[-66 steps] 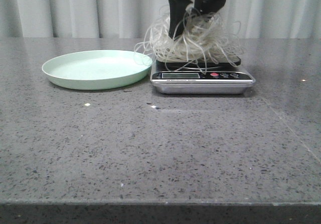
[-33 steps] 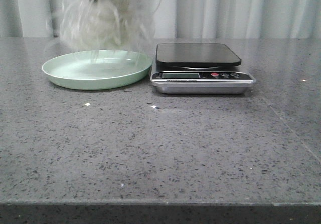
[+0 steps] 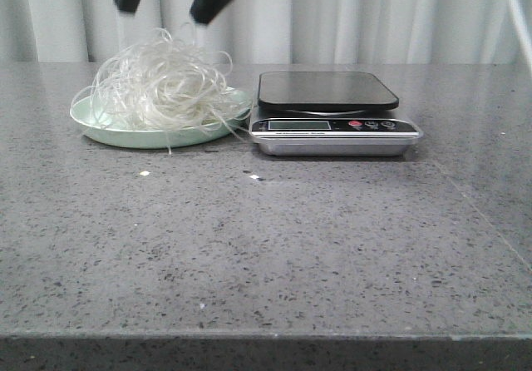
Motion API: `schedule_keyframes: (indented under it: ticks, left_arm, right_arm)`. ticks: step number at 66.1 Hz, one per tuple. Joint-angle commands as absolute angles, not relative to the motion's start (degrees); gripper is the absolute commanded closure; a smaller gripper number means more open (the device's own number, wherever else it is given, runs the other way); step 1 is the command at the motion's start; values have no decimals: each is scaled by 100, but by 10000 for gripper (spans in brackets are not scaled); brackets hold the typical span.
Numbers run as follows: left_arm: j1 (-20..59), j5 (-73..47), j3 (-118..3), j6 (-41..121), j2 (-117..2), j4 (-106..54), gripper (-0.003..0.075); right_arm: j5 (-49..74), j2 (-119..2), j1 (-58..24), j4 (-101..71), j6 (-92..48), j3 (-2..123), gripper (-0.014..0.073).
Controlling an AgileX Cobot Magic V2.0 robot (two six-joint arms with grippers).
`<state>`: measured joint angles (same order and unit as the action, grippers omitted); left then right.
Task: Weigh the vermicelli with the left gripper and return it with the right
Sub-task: 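Carry the vermicelli with the right gripper back onto the green plate, then open the right gripper and raise it away from the plate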
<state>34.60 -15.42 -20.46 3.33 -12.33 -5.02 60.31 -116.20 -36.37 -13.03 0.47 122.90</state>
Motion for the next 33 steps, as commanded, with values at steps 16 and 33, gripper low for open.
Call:
schedule_keyframes:
  ticks: [16, 33]
  left_arm:
    - [3470, -1056, -2209, 302, -1301, -550, 593]
    - [3470, -1056, -2209, 302, -1301, -550, 593]
  right_arm:
    - [5253, -9458, -3461, -636, -36, 10788, -5]
    - [3833, -7101, -3461, -480, -36, 7773, -5]
